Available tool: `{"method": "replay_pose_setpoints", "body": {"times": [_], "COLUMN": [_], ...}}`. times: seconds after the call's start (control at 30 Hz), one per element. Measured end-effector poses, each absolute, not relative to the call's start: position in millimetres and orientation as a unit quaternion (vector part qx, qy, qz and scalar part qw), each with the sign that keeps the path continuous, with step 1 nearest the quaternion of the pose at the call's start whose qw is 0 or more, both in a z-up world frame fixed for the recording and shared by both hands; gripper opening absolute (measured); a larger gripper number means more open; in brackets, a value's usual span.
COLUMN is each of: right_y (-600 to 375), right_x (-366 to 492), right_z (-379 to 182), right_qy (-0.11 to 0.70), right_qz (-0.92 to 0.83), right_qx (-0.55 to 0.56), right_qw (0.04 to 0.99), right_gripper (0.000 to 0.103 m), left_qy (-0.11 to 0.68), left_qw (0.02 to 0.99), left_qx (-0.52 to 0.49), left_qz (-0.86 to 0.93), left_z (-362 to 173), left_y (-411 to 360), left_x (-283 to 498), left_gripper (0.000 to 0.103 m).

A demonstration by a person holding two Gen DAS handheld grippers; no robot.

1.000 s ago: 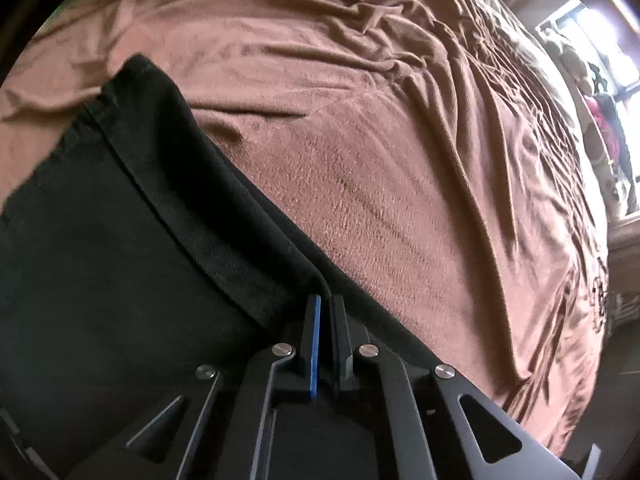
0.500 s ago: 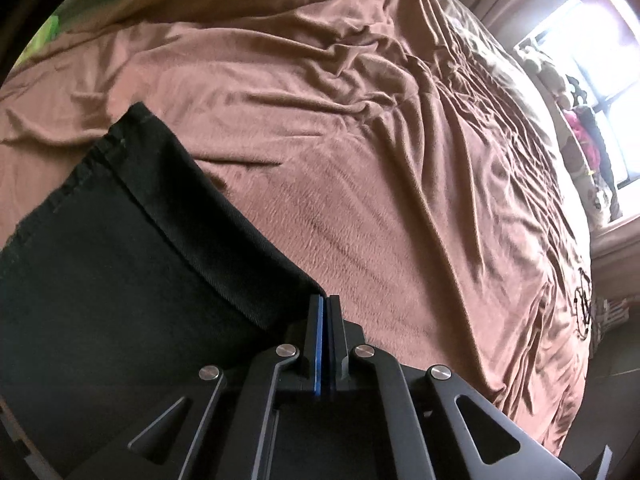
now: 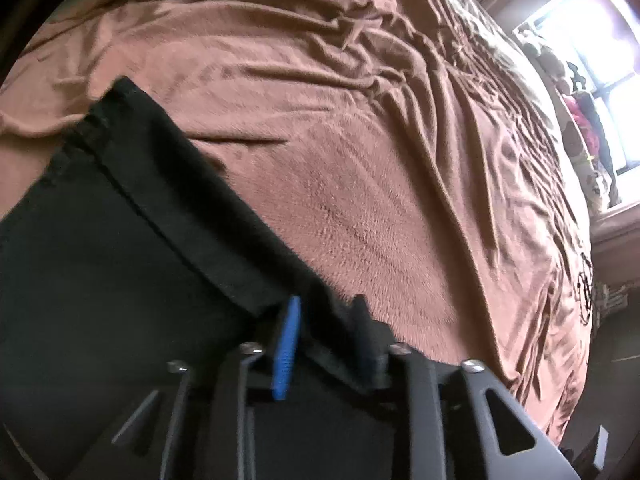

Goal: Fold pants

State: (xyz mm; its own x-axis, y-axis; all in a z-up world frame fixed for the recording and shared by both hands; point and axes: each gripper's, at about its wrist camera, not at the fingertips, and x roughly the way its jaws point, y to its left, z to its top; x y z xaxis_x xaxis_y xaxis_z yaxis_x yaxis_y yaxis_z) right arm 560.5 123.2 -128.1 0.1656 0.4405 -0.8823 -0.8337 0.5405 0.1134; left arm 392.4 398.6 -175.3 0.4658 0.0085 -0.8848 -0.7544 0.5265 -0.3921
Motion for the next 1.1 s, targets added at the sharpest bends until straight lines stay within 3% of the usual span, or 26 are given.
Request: {"method": "replay_pose_setpoints", "body": {"times": [0.03, 0.1, 0.13, 0.7, 1.1], "right_y": [117.8, 106.3, 100.0, 33.2, -28.4], "right_x": [558.7, 553.4, 551.3, 488.7, 454.4], "right_z": [-122.1, -110.7, -105.5, -50.4, -53.8], "right_qy": [0.477, 0.467, 0.464, 0.461, 0.493], "right_qz": [0.429, 0.425, 0.423, 0.365, 0.294], "right_qx": [-0.198, -0.184, -0.180, -0.123, -0.079], "right_qw": [0.741, 0.754, 0.757, 0.800, 0.815], "right_gripper": [0.026, 0.055, 0.057, 0.057, 0.057], "left_qy": [0.447, 0.443, 0.443, 0.445, 0.441], "left_qw": [0.753, 0.761, 0.764, 0.803, 0.808], "left_qx": [-0.410, -0.402, -0.398, -0.350, -0.354], "left_qz": [0.254, 0.251, 0.247, 0.184, 0.166], "left_z": [-171.1, -163.6, -161.2, -140.1, -151.4], "left_y": [398.5, 396.7, 395.4, 362.7, 353.4], "left_x": [387.5, 377.0, 373.1, 297.9, 236.0], "left_gripper": [0.041, 0.045, 0.045, 0.046, 0.046]}}
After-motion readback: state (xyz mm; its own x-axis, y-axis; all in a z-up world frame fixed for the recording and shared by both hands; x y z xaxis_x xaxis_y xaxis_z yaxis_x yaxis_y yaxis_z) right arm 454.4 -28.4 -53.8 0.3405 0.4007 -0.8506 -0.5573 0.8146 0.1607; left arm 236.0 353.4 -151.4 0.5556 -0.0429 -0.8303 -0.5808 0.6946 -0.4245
